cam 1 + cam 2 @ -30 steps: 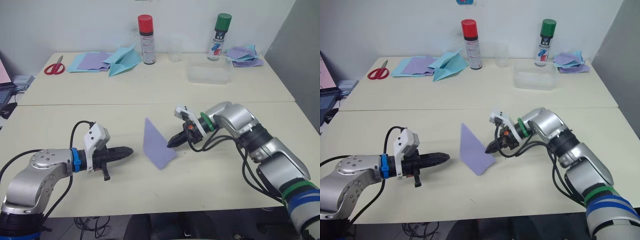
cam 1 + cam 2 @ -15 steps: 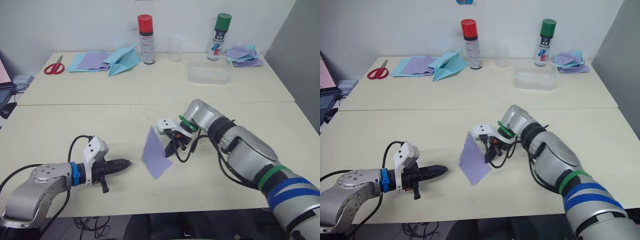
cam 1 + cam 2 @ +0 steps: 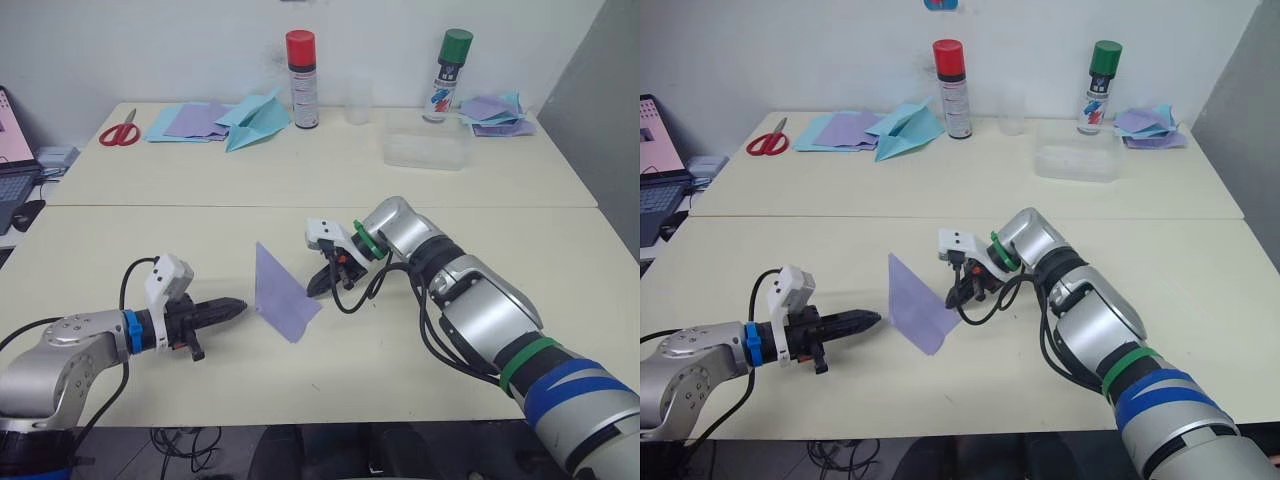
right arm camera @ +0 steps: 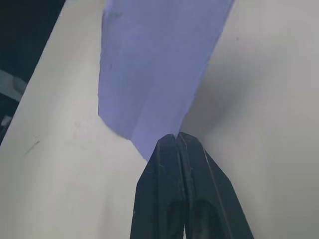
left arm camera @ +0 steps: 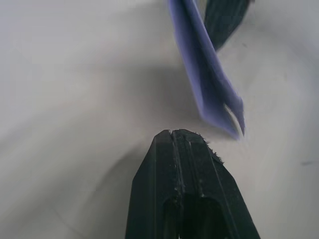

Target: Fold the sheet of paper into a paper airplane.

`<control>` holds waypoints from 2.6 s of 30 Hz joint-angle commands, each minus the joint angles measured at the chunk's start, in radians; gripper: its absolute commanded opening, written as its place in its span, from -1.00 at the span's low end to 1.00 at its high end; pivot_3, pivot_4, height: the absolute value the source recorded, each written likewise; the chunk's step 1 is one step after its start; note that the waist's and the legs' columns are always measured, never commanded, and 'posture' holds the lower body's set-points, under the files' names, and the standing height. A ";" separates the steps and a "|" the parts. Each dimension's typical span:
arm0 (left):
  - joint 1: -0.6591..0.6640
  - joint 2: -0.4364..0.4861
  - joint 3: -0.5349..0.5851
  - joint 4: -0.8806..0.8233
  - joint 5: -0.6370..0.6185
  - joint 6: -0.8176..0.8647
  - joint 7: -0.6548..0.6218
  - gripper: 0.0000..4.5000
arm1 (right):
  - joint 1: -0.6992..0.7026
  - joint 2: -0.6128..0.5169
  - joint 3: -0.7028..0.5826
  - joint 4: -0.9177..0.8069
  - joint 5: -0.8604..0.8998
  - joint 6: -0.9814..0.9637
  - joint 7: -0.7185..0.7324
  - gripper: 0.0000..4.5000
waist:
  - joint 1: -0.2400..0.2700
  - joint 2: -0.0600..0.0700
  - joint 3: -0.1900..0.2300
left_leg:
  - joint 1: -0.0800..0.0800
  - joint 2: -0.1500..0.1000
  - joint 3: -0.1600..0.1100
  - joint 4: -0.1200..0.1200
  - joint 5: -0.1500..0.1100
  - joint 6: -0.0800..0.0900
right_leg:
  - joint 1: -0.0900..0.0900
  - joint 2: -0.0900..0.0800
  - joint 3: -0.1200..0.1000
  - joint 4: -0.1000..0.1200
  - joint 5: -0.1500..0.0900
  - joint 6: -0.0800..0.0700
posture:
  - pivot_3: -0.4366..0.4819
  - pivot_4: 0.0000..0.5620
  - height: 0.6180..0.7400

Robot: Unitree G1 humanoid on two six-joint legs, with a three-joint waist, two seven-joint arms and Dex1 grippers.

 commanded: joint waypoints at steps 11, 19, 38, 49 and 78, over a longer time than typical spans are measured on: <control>-0.167 0.086 -0.019 0.119 -0.082 0.103 -0.108 0.39 | 0.055 0.001 -0.058 -0.149 -0.055 0.066 0.002 -1.00 | -0.002 0.000 0.000 | 0.001 -0.001 0.000 0.001 0.000 0.000 | 0.000 0.001 0.000 0.003 0.000 0.000 | -0.05 -0.47 1.00; -0.278 0.001 -0.100 0.213 -0.022 0.068 -0.081 0.80 | 0.062 0.003 -0.068 -0.182 -0.061 0.074 0.026 -1.00 | 0.002 -0.001 0.000 | 0.000 -0.001 0.001 0.007 0.000 0.000 | 0.000 0.001 -0.001 0.008 0.000 0.000 | -0.05 -0.47 1.00; -0.284 0.007 -0.134 0.226 -0.004 0.067 -0.162 -0.99 | 0.062 0.012 -0.099 -0.191 -0.056 0.096 -0.016 -1.00 | 0.001 -0.001 0.000 | 0.000 -0.001 0.000 0.014 0.000 0.000 | 0.000 0.008 0.000 0.011 0.000 0.000 | -0.05 -0.47 1.00; -0.224 -0.024 0.007 0.109 -0.167 0.260 -0.035 -1.00 | 0.124 -0.149 -0.259 -0.511 0.051 0.254 -0.045 0.53 | 0.004 -0.001 0.000 | -0.001 0.000 -0.001 0.014 0.000 0.000 | 0.000 0.007 0.000 0.011 0.000 0.000 | -0.05 -0.47 1.00; -0.096 -0.656 0.073 -0.084 -0.401 0.469 0.970 -0.49 | 0.813 -0.396 -0.375 -1.468 0.379 0.633 -0.472 0.86 | 0.004 -0.003 -0.002 | 0.016 -0.004 -0.001 0.015 0.000 0.000 | 0.017 0.009 0.006 0.007 -0.001 0.011 | -0.05 -0.47 1.00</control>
